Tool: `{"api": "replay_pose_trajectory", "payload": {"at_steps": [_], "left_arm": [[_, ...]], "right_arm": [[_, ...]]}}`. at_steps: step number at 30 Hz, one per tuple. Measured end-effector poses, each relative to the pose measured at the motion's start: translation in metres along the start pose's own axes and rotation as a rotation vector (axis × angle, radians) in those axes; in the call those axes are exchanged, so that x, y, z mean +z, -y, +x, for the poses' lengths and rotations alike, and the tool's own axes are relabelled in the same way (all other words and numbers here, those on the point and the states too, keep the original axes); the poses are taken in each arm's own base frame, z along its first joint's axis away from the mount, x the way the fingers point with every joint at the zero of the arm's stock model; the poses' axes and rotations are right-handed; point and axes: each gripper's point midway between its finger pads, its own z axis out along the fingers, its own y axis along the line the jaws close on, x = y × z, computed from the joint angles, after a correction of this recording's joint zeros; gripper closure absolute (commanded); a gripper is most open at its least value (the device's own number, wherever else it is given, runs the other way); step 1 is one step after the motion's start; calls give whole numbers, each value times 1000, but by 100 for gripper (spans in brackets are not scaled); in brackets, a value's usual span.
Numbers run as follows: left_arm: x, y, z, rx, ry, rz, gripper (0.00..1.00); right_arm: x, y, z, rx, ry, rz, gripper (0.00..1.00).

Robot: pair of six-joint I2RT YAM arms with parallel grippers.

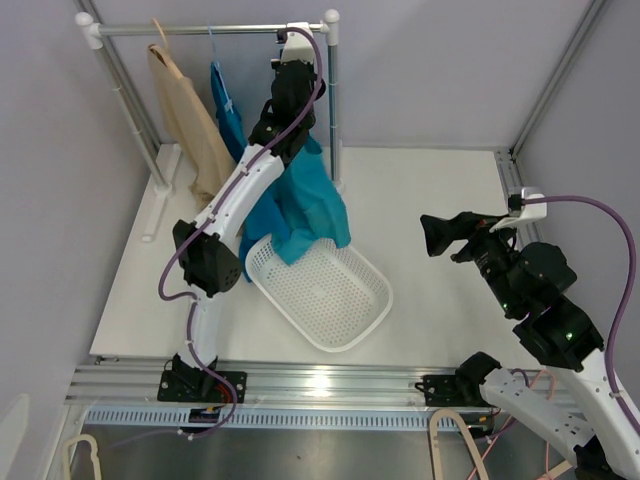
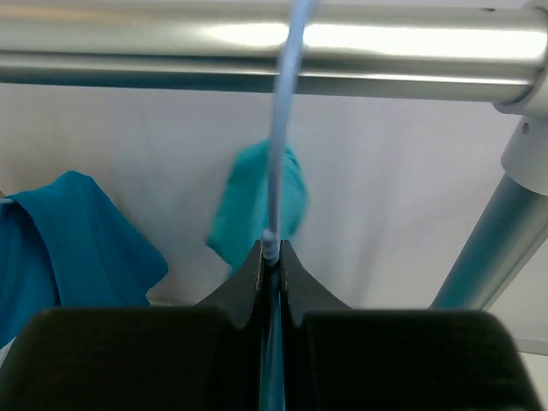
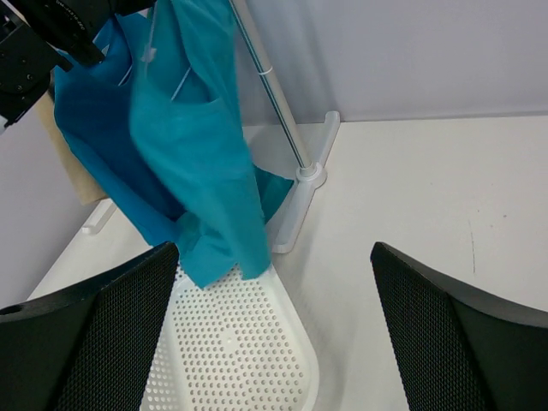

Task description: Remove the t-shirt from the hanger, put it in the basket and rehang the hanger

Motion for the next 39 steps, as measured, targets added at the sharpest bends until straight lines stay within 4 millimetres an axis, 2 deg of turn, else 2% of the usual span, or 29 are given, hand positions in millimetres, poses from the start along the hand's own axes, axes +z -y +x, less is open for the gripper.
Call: {"api": "replay_pose_trajectory", "payload": {"at_steps": [7,10,14,18,20,24,28,31,33,36,39], "left_arm": [[0,-1,-5,1,-13,70,99],[-3,-8,-16,-27,-25,138,99],[-11,-37,-48,-96,-20,191,99],[-33,-71,-97,-184,23,220,99],[-49,-80,-114,-212,24,245,99],[-80,-78,-136,-249,13,331,99],[-98,-74,-140,-277,-20,383,99],[-107,-73,-133,-297,-64,398,99],[-114,-73,-125,-306,-104,410,99],[-129,-71,-109,-307,-169,441,99],[-152,-73,-85,-308,-241,462,99]], "right_arm": [[1,0,1,-1,-2,2,0],[3,-1,3,-2,-12,-3,1],[10,-7,10,-8,-37,-28,1],[20,-17,24,-13,-72,-83,0],[28,-26,31,-16,-97,-122,1],[44,-53,43,-21,-142,-250,1],[63,-87,60,-19,-187,-407,0],[71,-124,78,-22,-223,-549,1],[74,-151,93,-36,-256,-624,1],[82,-180,104,-54,-272,-689,1],[95,-189,99,-63,-244,-690,1]]}}
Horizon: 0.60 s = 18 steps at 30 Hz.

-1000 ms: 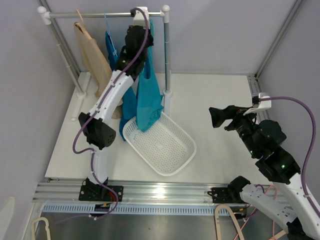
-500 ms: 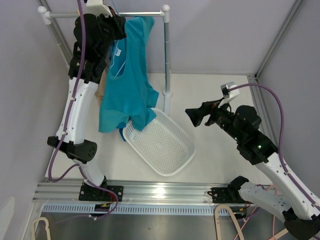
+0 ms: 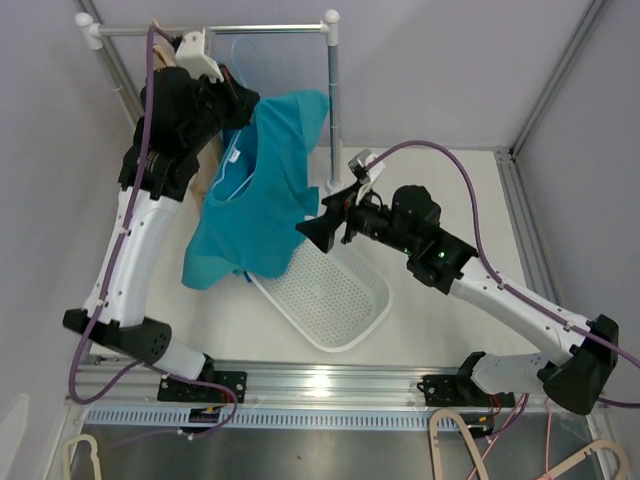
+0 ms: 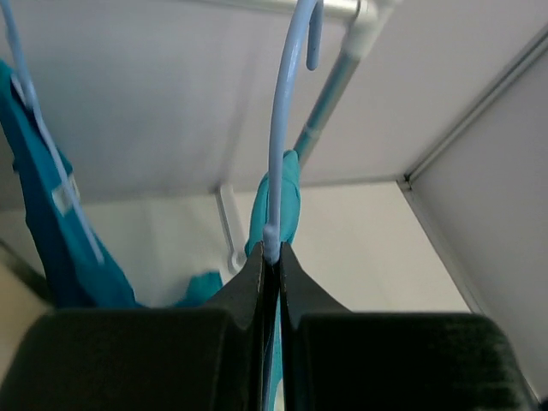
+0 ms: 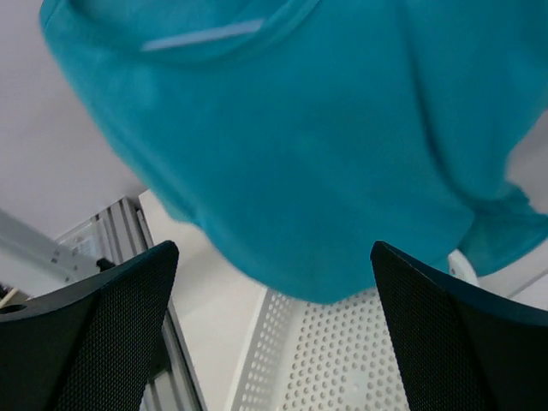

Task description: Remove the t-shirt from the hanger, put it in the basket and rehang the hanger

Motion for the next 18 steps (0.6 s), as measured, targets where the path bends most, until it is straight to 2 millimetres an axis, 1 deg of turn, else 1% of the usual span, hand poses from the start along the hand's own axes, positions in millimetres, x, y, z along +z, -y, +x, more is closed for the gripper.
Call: {"api": "replay_pose_trajectory", "payload": {"at_steps": [3,4,5,8,10,13,15,18], "left_arm": [[-24,-5,31,-20,-56,-2,99],[-32,-6,36,-28,-64,-4,99],[-40,-6,39,-34,-62,-2,99],[-62,-2,38,-47,-42,7,99],[-75,2,32,-54,-15,20,99],[-86,5,24,-58,16,22,99],[-88,5,21,-58,27,22,99],[-87,4,23,-58,22,19,99]], "right_arm": [[14,3,-25,-30,53,28,1],[20,3,-36,-39,79,39,2],[26,3,-49,-51,111,49,4],[41,1,-73,-66,170,65,10],[51,-1,-82,-67,190,69,10],[72,-5,-81,-68,190,77,9],[85,-9,-72,-73,173,82,11],[103,-13,-53,-79,133,87,11]]}}
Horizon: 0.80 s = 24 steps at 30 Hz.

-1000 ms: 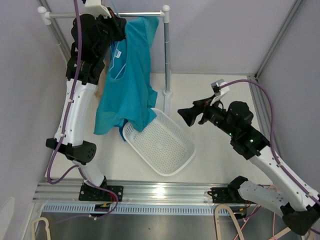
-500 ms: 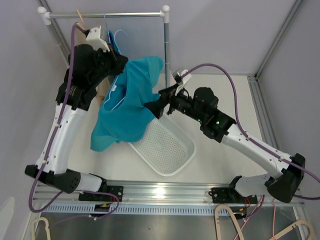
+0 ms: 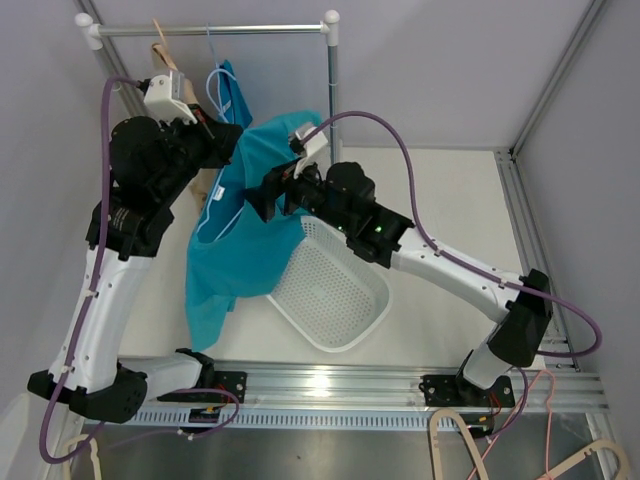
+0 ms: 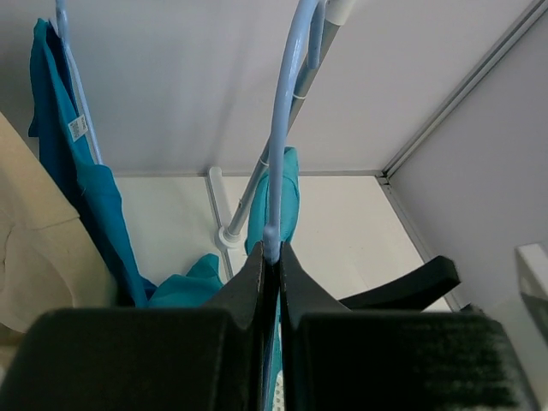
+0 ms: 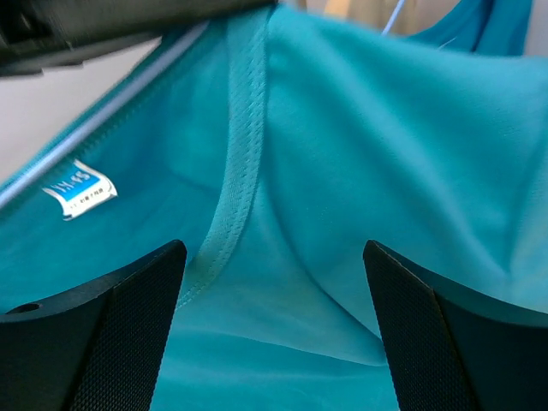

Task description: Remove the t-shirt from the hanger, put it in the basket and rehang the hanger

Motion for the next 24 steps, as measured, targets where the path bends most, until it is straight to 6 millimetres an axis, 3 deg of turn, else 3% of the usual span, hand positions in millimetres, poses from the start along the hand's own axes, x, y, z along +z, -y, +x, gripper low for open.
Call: {"api": "replay_pose_trajectory", "payload": {"at_steps": [4,6,10,11,12,13,16,24], "left_arm": [[0,-3,3,1,-8,-13,99],[1,-4,4,0,-10,-18,99],[2,-5,10,0,-23,-16,99],[2,-6,13,-1,-30,-15,99],[1,-7,16,-1,-36,-18,99],[0,-8,19,-1,-41,-20,99],[-2,-10,25,-1,-51,-24,99],[-10,-9,24,-1,-45,-19,99]], "right_arm": [[11,-7,15,-4,-30,-2,15],[13,-10,13,-12,-26,3,23],[16,-12,2,-21,2,18,25],[17,-13,-2,-23,10,20,32],[18,-13,-5,-29,17,23,45],[19,-13,-7,-33,22,24,70],[23,-12,-10,-42,30,35,98],[26,-3,-5,-56,19,77,100]]}}
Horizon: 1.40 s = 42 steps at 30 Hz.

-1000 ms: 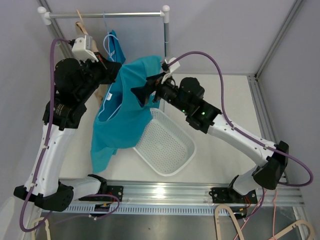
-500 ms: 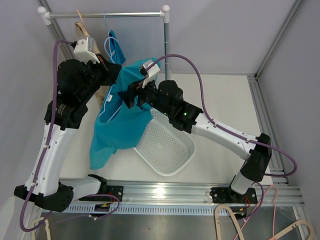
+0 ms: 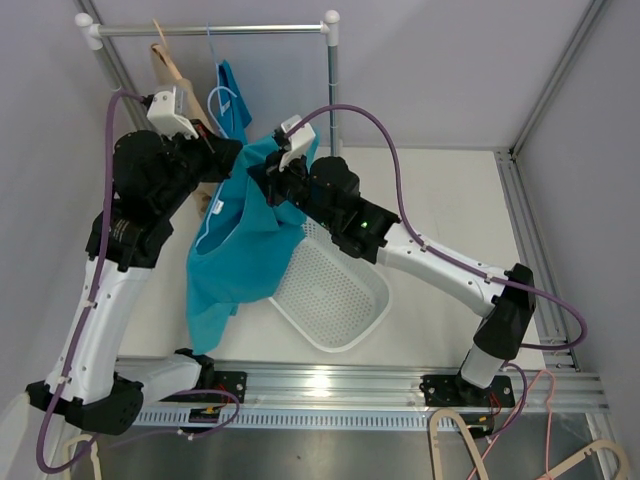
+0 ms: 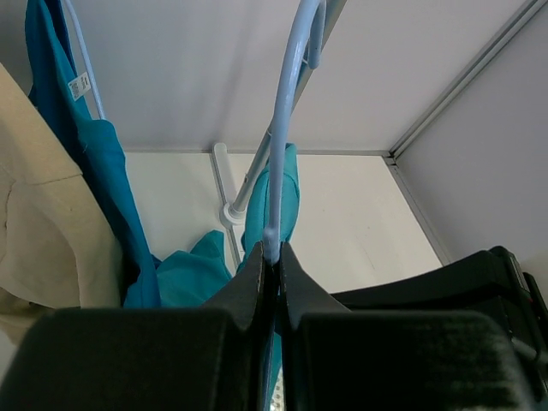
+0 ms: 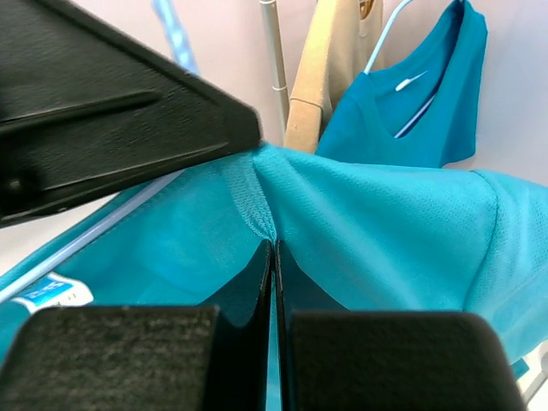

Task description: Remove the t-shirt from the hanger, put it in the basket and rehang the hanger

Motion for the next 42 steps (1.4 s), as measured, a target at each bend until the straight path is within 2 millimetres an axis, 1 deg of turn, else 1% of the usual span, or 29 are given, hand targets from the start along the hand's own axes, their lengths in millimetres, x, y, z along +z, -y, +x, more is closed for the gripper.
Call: {"api": "replay_pose_trajectory", "payload": {"at_steps": [4,6,15,18,24,27,28,29,30,32,34,35,37,38,39,41,42], "left_arm": [[-6,0,3,0,-6,6,99],[-11,0,7,0,-11,7,99],[-26,-4,34,0,-36,30,99],[-32,-4,44,3,-49,40,99],[-37,-2,43,17,-41,53,99],[-37,3,44,21,-47,76,99],[-38,4,45,27,-49,86,99],[-41,4,47,31,-53,91,99],[-45,5,49,36,-56,98,99],[-57,8,48,53,-47,121,99],[-72,13,44,67,-25,150,99],[-79,15,41,76,-9,164,99],[-90,19,36,89,18,185,99],[-95,21,33,94,32,195,99],[-100,23,30,98,43,201,99],[-103,24,25,100,54,203,99],[-102,24,24,100,54,202,99]], "right_arm": [[1,7,-1,-1,2,15,100],[1,14,-2,-1,4,27,100],[0,43,-7,3,-3,46,100],[-2,47,-12,22,1,25,100],[-11,47,-22,49,8,-11,100],[-12,51,-24,53,9,-12,100],[-12,56,-23,52,6,0,100],[-11,67,-23,47,5,30,100],[-12,83,-24,44,6,70,100],[-12,124,-26,39,6,168,100],[-14,161,-25,35,5,254,100],[-16,176,-24,35,1,286,100],[-19,197,-19,34,-13,330,100],[-20,202,-16,36,-23,338,100],[-21,204,-12,40,-40,341,92],[-22,203,-9,45,-54,335,58],[-22,200,-8,46,-58,329,30]]}}
